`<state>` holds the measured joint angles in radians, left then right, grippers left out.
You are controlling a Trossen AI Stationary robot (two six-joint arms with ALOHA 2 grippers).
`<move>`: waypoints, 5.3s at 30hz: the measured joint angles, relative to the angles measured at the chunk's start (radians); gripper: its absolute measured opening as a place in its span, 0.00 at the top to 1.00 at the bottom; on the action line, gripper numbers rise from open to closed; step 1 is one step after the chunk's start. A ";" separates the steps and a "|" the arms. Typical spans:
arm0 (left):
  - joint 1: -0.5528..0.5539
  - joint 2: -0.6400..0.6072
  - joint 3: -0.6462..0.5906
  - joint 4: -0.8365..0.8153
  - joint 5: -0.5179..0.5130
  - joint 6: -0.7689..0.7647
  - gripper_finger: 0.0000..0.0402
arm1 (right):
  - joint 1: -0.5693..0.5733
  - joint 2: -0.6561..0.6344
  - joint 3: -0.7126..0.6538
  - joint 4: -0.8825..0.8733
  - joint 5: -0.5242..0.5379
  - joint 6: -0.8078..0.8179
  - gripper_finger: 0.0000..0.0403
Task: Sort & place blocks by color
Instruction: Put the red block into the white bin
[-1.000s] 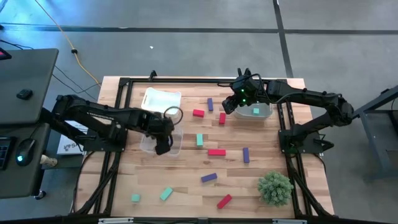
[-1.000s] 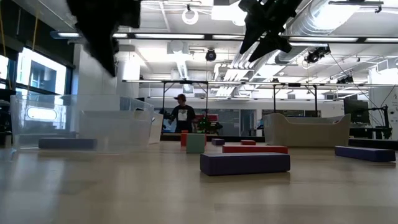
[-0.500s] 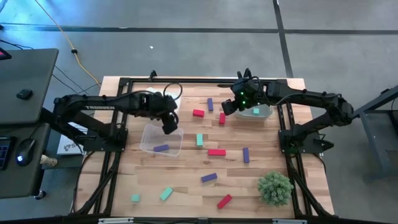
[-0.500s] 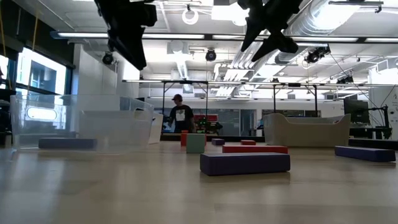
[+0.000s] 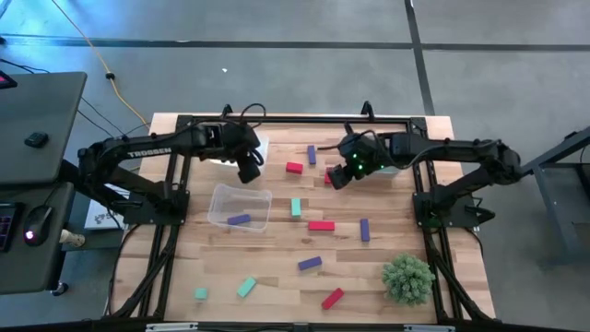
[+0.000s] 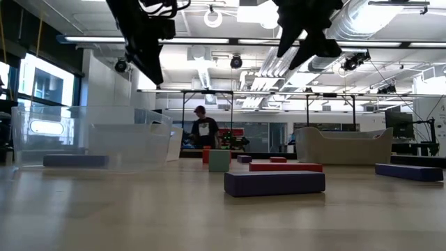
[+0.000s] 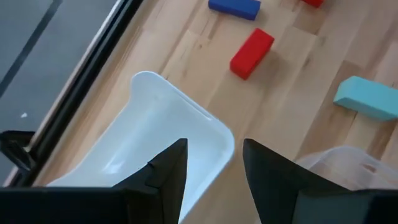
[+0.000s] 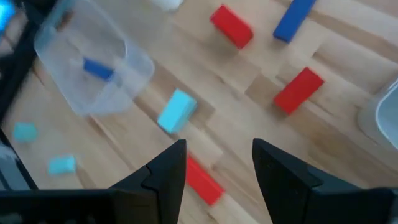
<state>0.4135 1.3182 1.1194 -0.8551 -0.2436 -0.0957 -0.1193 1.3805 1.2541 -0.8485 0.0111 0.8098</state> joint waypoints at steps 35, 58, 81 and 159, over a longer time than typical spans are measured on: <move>0.088 0.002 0.000 0.008 0.157 -0.005 0.54 | 0.308 0.412 -0.001 0.078 0.008 -0.479 0.46; 0.088 0.002 0.000 0.008 0.154 -0.006 0.54 | 0.307 0.569 0.000 0.101 0.033 -0.501 0.47; 0.088 0.002 0.000 0.015 0.331 -0.116 0.54 | 0.272 0.575 0.144 -0.011 0.022 -0.487 0.77; 0.093 0.002 -0.001 0.393 0.617 -0.570 0.85 | 0.091 0.540 0.646 -0.055 0.468 -1.073 0.77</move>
<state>0.5067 1.3201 1.1187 -0.4622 0.3732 -0.6660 -0.0280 1.9203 1.9003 -0.9035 0.4791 -0.2632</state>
